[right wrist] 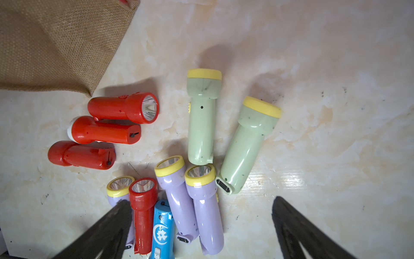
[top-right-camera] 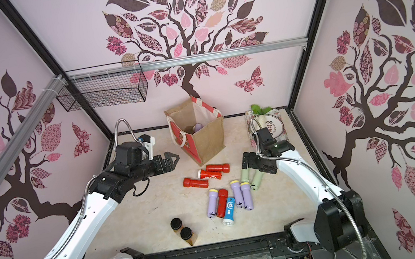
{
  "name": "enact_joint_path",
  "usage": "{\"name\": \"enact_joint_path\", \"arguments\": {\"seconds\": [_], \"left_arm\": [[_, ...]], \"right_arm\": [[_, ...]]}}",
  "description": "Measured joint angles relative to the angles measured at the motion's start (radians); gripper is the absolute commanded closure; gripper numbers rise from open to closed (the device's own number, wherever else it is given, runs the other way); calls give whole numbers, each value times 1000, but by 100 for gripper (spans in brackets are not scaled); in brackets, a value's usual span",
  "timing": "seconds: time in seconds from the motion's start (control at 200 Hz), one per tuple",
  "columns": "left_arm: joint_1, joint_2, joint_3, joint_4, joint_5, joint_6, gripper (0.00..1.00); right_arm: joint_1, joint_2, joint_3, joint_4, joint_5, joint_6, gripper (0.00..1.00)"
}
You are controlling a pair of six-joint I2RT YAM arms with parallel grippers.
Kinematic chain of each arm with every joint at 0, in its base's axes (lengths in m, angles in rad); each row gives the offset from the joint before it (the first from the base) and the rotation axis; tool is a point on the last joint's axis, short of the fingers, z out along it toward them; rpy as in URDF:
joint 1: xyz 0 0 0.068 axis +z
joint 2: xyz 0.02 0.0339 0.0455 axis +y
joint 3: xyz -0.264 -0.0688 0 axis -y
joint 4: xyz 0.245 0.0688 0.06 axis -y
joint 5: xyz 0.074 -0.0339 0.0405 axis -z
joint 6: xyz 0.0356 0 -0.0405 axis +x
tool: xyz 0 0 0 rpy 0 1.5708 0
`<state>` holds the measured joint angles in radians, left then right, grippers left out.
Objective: Put the flashlights into the tote bags
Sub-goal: Pick up the flashlight from the center of the board.
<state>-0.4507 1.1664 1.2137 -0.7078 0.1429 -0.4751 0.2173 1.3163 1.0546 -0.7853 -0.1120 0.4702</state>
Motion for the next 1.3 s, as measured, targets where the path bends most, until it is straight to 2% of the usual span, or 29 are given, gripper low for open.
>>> {"name": "enact_joint_path", "arguments": {"seconds": [0.265, 0.64, 0.815, 1.295], "left_arm": [[0, -32, -57, -4, -7, -29, 2], [8, -67, -128, 5, -6, -50, 2], [35, -119, -169, 21, 7, -53, 2], [65, -123, -206, 52, 58, -52, 2]], "right_arm": [[-89, 40, -61, 53, -26, 36, 0], [-92, 92, -132, 120, -40, 54, 0], [-96, 136, -132, 124, -42, 52, 0], [-111, 222, -132, 150, -37, 51, 0]]}}
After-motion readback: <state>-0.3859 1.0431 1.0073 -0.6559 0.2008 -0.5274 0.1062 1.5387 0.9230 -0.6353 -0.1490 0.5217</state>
